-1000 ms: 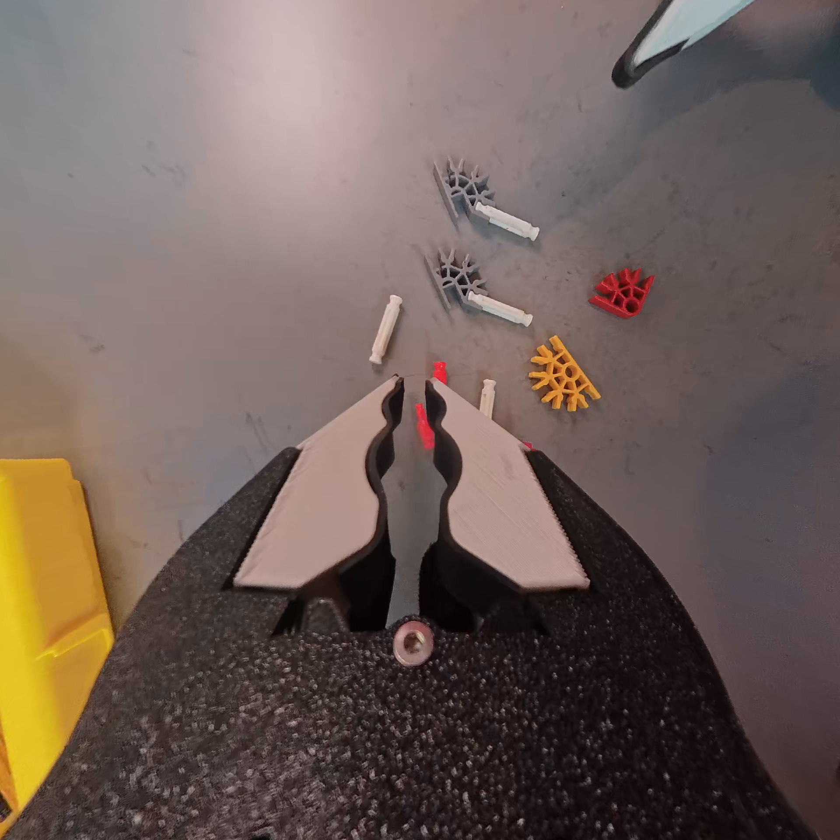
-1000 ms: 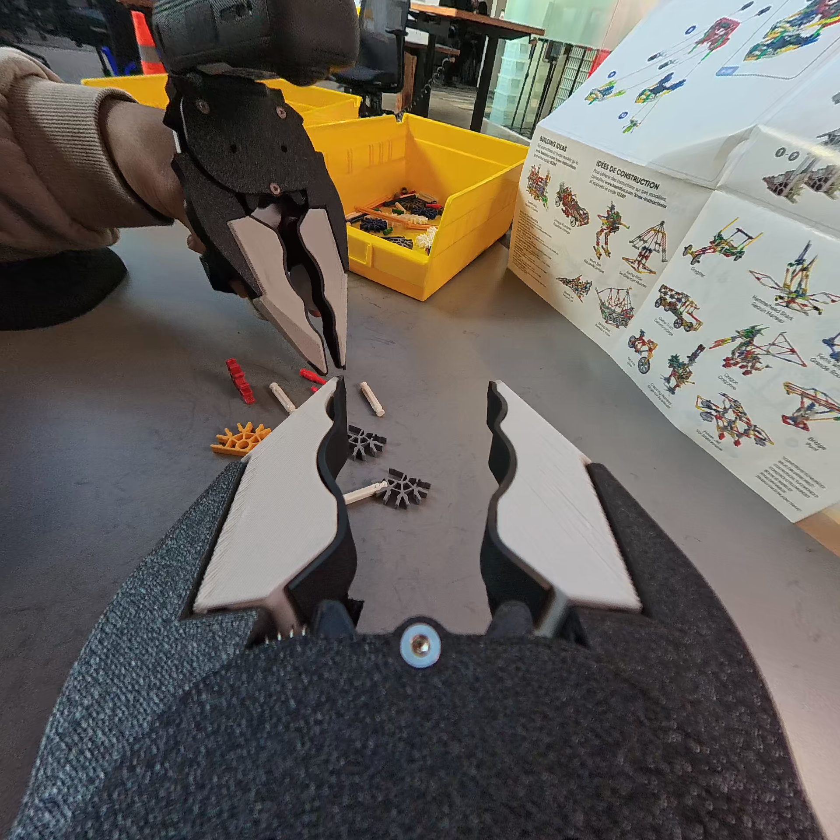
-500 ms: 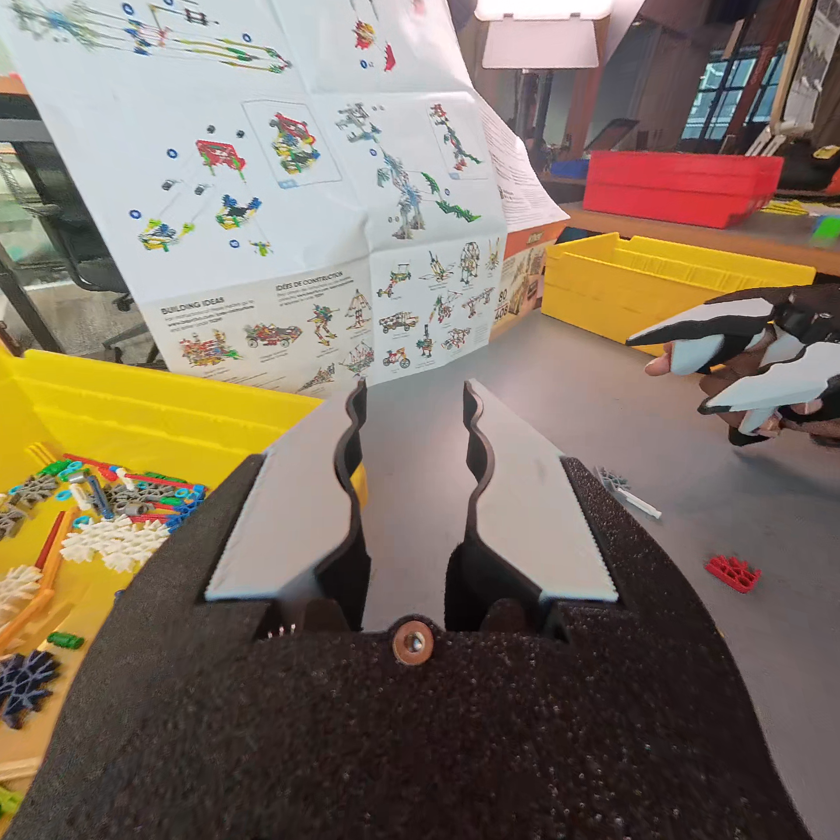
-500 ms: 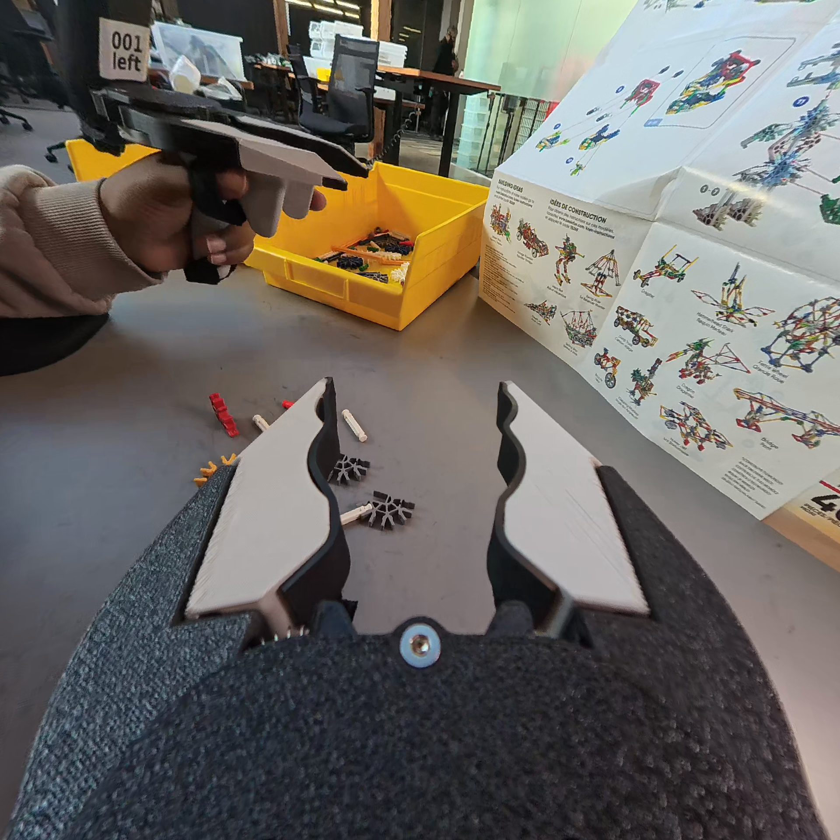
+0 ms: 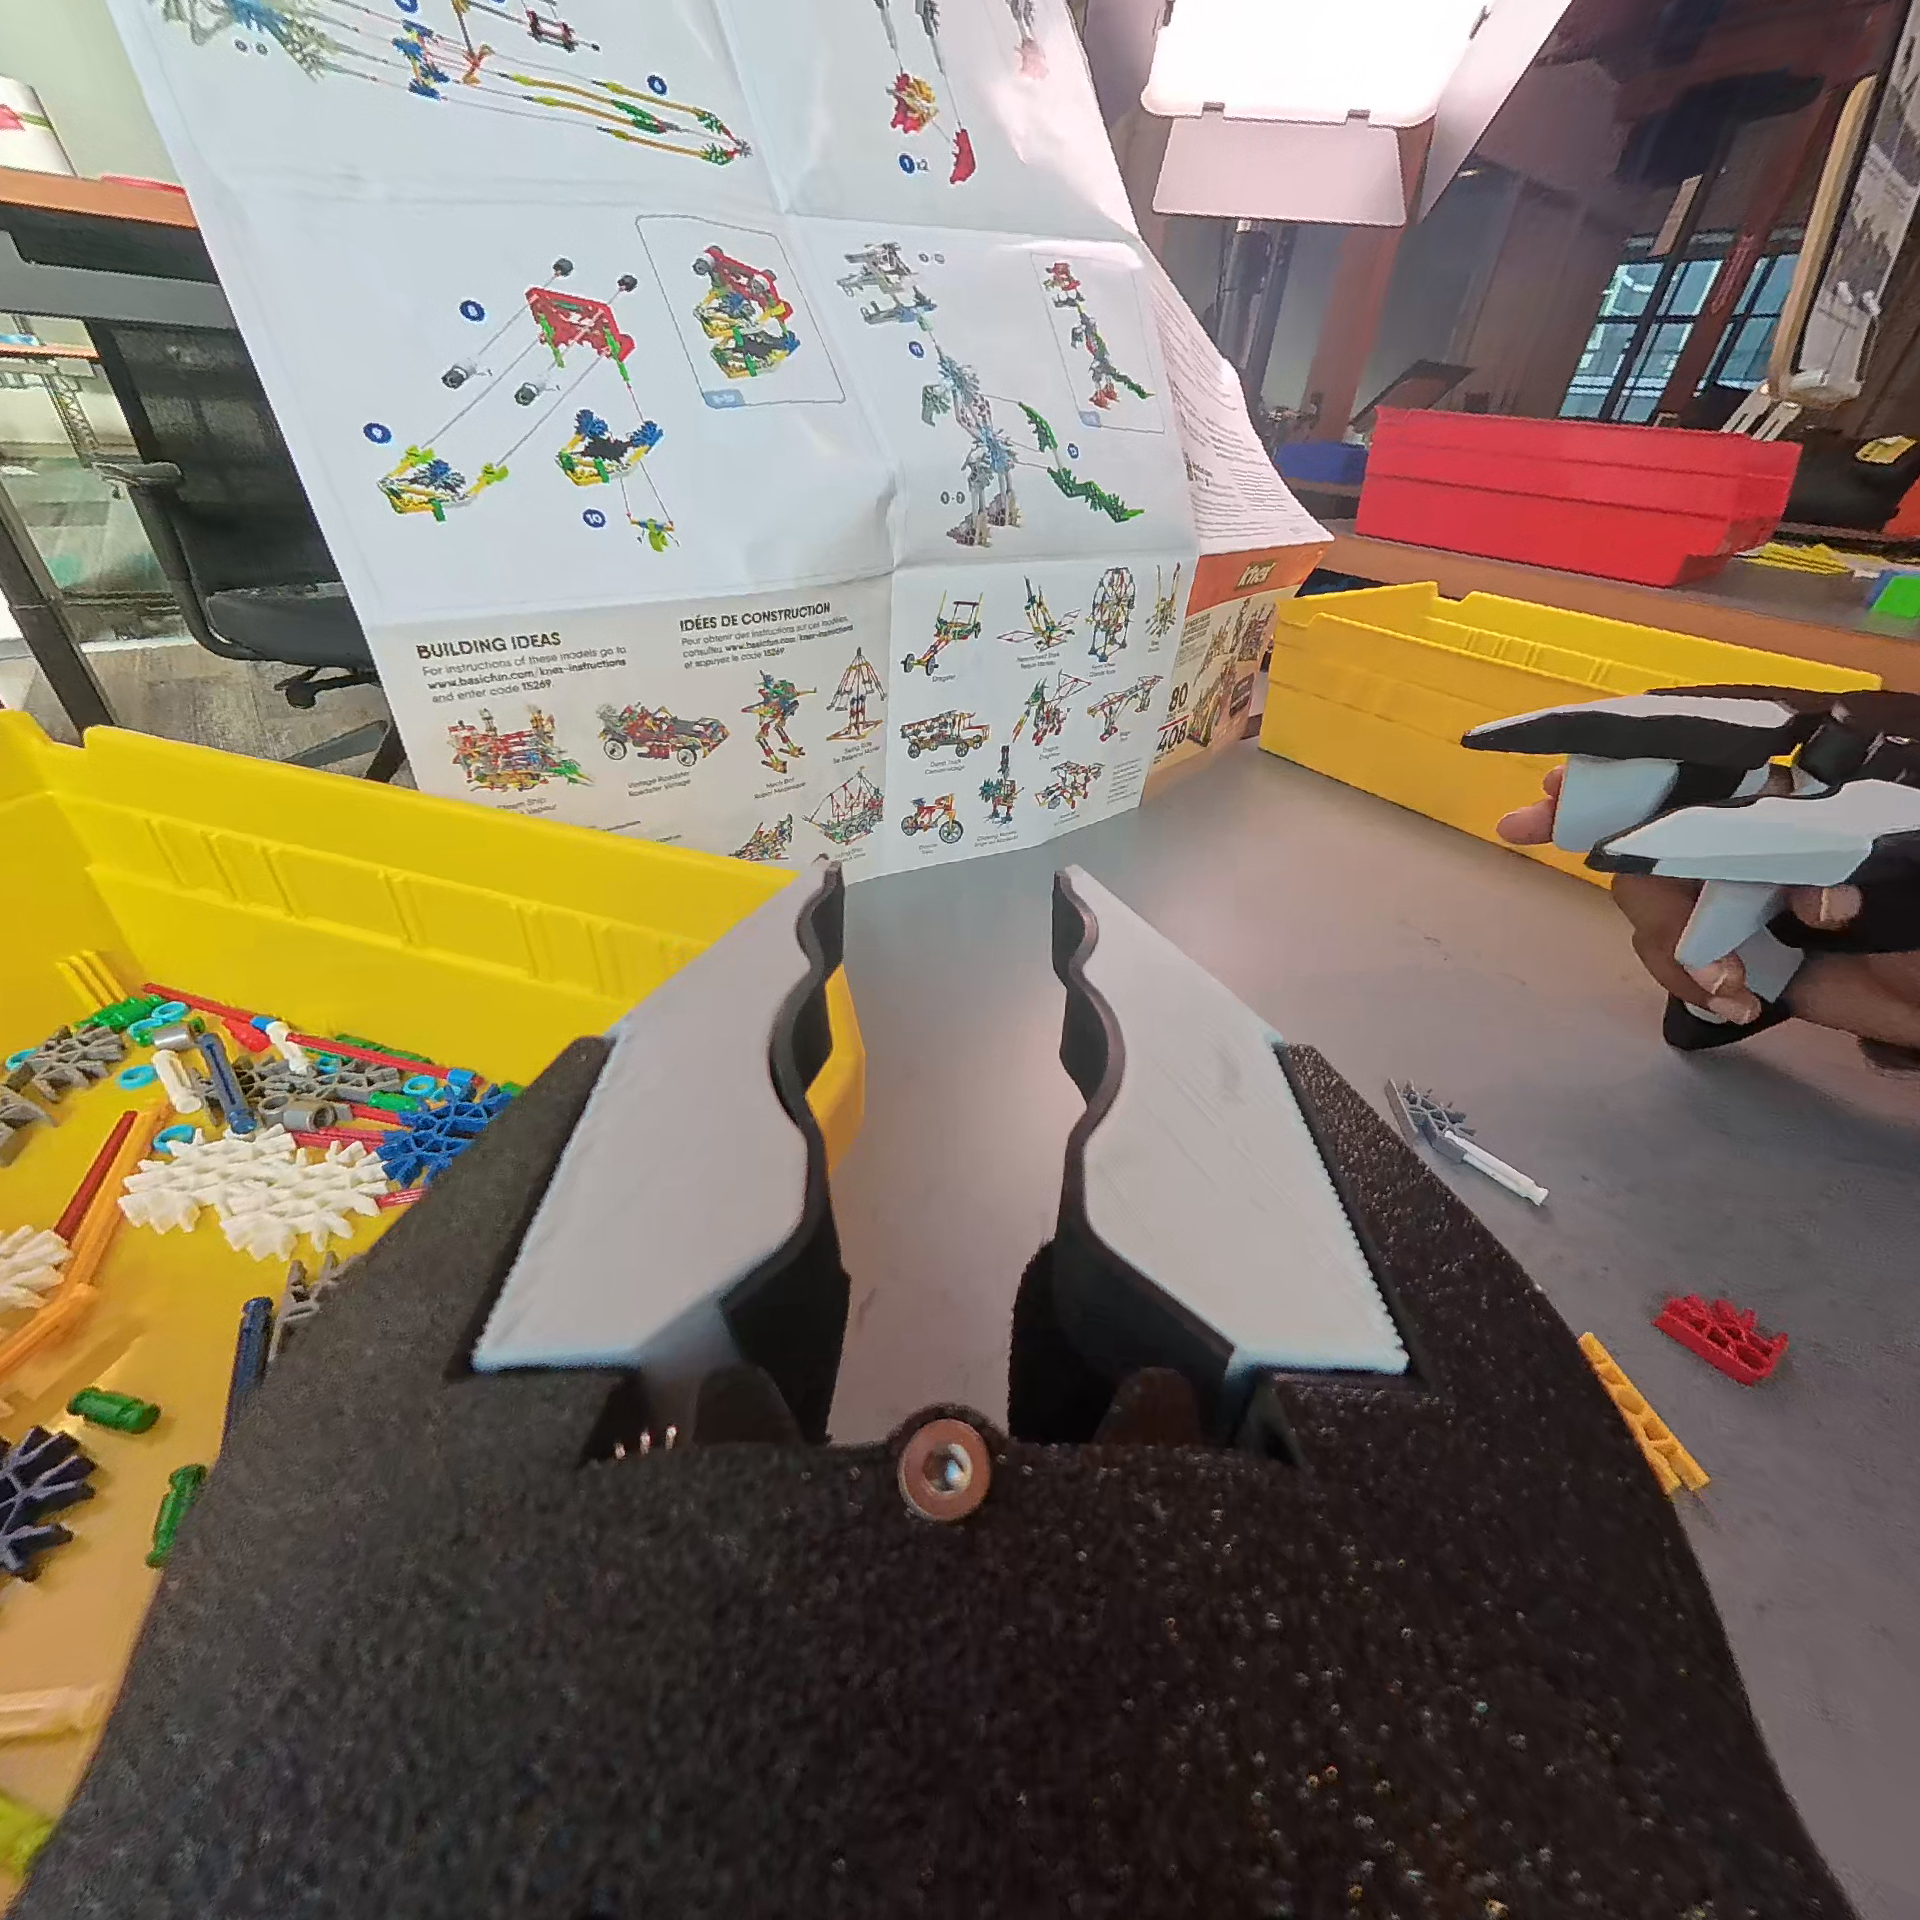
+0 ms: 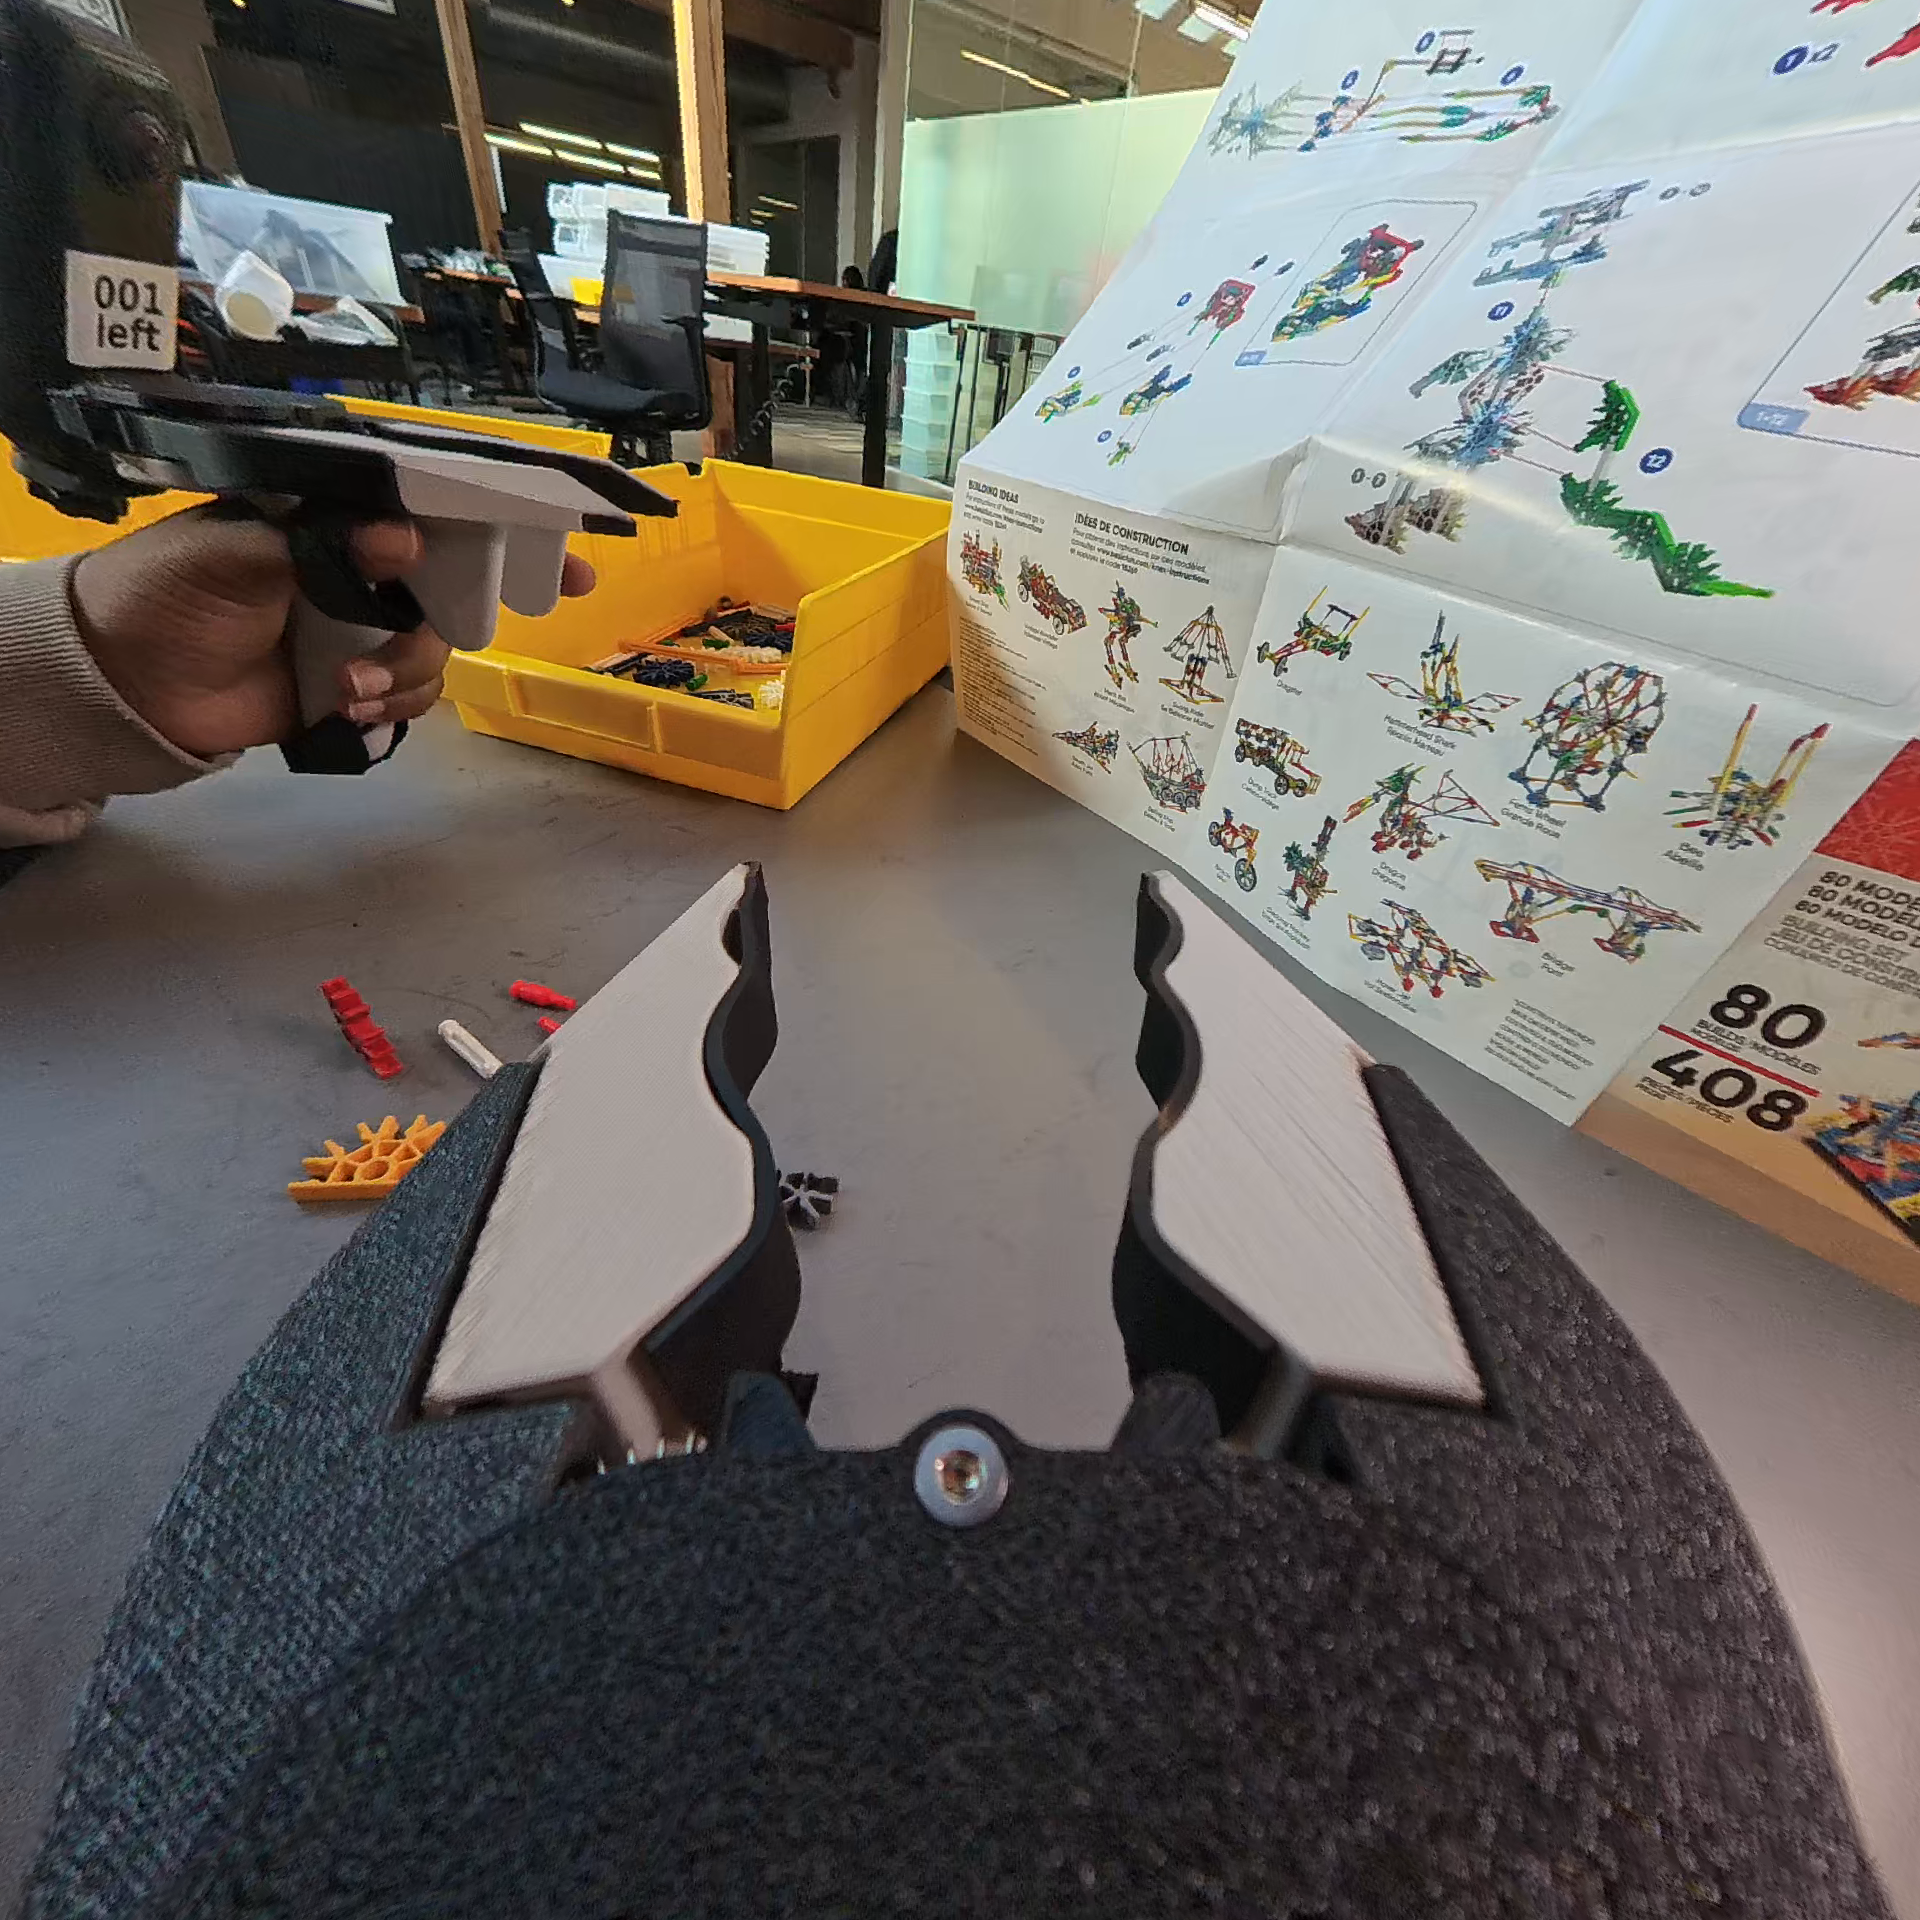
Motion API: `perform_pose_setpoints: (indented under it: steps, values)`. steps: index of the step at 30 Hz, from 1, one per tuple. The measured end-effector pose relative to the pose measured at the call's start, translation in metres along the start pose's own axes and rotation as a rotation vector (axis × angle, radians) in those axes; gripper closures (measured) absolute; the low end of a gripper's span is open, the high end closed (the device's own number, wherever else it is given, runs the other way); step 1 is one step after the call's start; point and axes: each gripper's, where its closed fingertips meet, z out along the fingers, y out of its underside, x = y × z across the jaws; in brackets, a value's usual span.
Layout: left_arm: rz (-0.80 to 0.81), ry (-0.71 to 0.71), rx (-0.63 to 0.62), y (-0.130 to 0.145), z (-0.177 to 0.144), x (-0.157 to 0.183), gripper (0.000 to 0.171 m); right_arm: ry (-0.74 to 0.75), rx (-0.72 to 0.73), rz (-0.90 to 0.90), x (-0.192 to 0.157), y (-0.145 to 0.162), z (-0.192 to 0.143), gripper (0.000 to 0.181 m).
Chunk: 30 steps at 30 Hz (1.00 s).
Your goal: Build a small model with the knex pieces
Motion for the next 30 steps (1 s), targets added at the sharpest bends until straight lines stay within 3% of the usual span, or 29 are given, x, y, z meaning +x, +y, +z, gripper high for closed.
perform_pose_setpoints:
  steps: [30]
  values:
    - [0.058, -0.013, -0.091, 0.019, 0.005, 0.0, 0.132, -0.007, 0.017, 0.029, 0.003, -0.002, -0.003, 0.117]
